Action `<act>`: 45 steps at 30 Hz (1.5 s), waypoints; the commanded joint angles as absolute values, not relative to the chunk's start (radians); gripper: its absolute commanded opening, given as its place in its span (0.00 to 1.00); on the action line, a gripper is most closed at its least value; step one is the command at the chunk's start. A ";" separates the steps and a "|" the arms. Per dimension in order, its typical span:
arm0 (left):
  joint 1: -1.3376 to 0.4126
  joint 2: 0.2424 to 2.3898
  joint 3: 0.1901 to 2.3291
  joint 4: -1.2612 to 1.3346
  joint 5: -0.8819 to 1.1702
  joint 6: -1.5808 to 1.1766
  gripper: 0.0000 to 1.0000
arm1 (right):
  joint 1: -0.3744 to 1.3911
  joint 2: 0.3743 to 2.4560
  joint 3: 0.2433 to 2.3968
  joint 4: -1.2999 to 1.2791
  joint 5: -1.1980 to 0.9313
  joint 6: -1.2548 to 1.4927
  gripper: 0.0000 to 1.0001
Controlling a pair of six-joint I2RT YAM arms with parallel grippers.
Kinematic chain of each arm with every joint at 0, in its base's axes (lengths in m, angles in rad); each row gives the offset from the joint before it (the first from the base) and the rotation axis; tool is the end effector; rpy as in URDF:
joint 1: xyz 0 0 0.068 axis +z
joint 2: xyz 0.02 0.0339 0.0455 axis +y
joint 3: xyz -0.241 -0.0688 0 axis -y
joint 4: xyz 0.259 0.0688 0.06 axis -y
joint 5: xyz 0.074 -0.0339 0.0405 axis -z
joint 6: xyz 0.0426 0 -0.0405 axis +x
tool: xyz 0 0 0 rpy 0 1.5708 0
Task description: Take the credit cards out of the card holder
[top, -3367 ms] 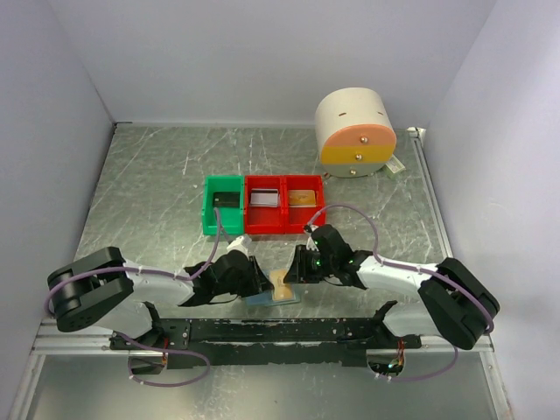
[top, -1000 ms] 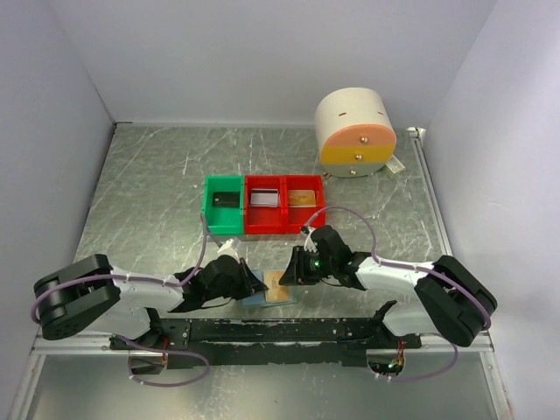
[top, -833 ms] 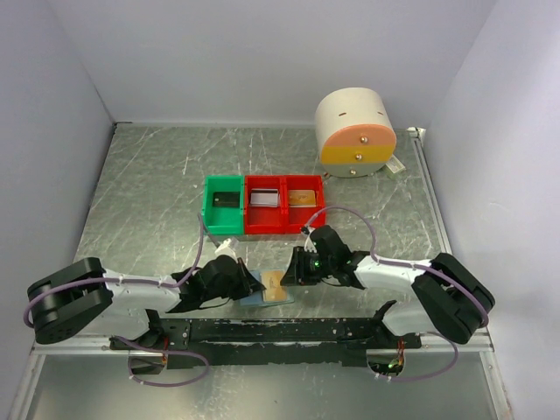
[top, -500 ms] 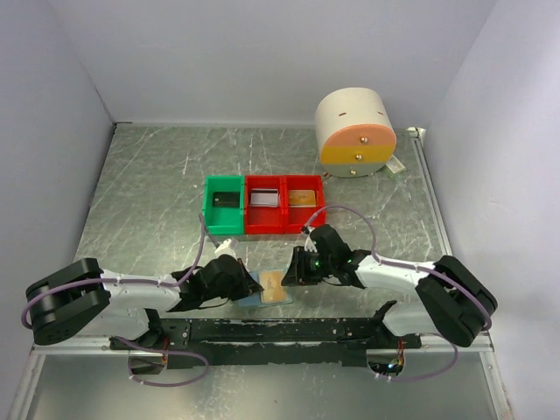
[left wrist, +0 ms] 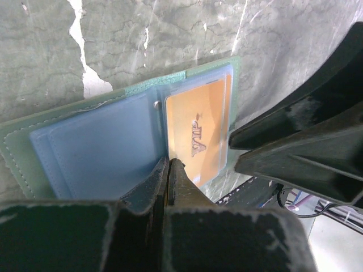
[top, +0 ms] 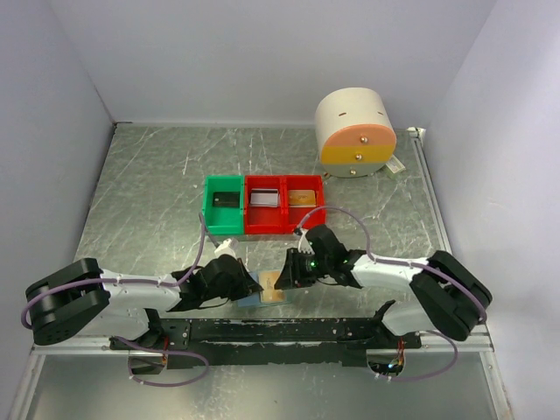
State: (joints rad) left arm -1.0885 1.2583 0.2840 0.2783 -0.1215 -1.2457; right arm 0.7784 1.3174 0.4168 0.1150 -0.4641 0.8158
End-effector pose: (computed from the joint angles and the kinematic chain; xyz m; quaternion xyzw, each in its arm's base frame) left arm 0.1114 -0.2016 0.0877 -0.0966 0.8994 -0.3672 0.2167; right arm 0.1623 0.1868 0.1018 -0.0712 0.9006 0.4148 0.1082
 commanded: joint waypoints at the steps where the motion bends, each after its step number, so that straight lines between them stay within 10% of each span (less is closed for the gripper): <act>1: -1.091 1.251 0.311 0.249 -0.145 -1.222 0.07 | 0.792 1.396 0.427 0.198 -0.547 0.825 0.32; 45: -1.091 1.191 0.296 0.177 -0.166 -1.228 0.07 | 0.867 1.407 0.508 0.094 -0.398 0.793 0.33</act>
State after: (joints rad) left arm -1.0885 1.1877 0.2890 0.1783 -0.1463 -1.2415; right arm 0.8566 1.3750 0.4870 0.1009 -0.4347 0.7959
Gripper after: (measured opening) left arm 0.072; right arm 0.334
